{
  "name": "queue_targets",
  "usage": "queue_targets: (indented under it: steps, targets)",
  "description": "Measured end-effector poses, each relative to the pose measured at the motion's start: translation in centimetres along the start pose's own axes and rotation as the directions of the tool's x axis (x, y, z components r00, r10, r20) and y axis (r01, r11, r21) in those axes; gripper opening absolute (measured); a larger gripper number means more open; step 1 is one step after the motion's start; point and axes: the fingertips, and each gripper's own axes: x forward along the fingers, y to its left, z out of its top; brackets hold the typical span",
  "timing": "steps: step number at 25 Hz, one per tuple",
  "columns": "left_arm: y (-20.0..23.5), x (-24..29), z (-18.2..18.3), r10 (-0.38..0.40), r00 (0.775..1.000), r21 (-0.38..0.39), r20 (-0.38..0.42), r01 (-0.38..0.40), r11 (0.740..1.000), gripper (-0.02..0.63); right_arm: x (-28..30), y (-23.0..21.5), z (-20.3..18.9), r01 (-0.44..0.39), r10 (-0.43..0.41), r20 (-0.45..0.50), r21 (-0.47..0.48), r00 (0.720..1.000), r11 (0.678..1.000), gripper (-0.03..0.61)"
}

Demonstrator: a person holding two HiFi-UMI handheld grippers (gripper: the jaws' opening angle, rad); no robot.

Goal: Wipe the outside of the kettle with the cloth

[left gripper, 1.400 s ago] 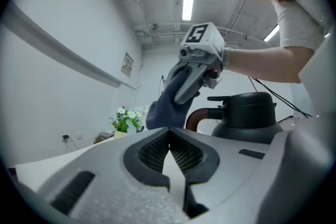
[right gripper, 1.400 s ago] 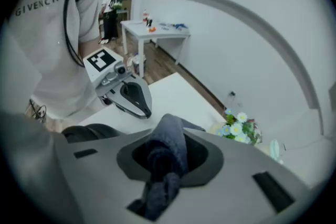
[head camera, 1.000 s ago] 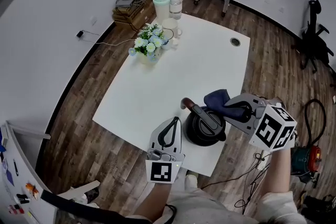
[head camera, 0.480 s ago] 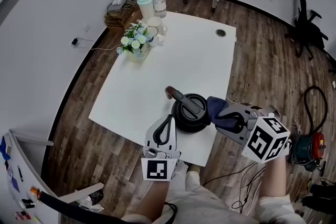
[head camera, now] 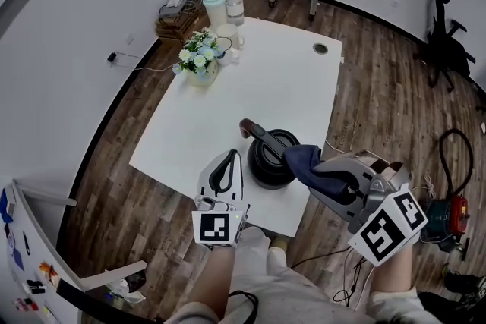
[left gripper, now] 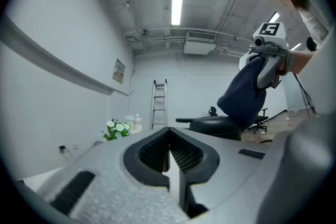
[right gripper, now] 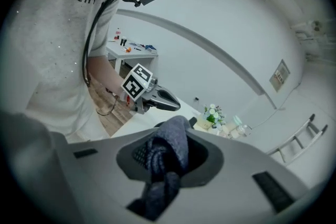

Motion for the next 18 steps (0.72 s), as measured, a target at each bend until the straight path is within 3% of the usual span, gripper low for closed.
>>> queue_targets:
  steps: [2, 4, 6, 9, 12, 18]
  targets:
    - [1.2, 0.1, 1.6, 0.036, 0.999, -0.004, 0.019, -0.036, 0.999, 0.008, 0.5, -1.6, 2.1, 0.097, -0.099, 0.066, 0.032, 0.993, 0.995, 0.067]
    - [2.4, -0.7, 2.0, 0.082, 0.996, 0.015, 0.017, -0.083, 0.996, 0.008, 1.9, -2.8, 5.6, 0.17, -0.194, 0.171, 0.142, 0.966, 0.975, 0.067]
    - [3.0, -1.9, 1.5, 0.112, 0.994, 0.025, 0.015, -0.113, 0.993, 0.008, 4.6, -2.9, 8.1, 0.216, -0.258, 0.184, 0.218, 0.948, 0.952, 0.067]
    - [3.2, -3.2, 0.6, 0.131, 0.991, 0.026, -0.008, -0.131, 0.991, 0.008, 9.3, -2.4, 8.1, 0.305, -0.311, 0.016, 0.154, 0.95, 0.94, 0.067]
    - [3.5, -4.1, -0.1, 0.142, 0.989, 0.021, -0.027, -0.142, 0.99, 0.008, 11.2, -1.2, 6.3, 0.345, -0.336, -0.137, 0.045, 0.932, 0.938, 0.067]
    - [3.2, -4.8, -1.1, 0.137, 0.99, 0.003, -0.032, -0.137, 0.991, 0.008, 10.9, 2.1, 3.0, 0.299, -0.29, -0.218, 0.008, 0.932, 0.954, 0.067]
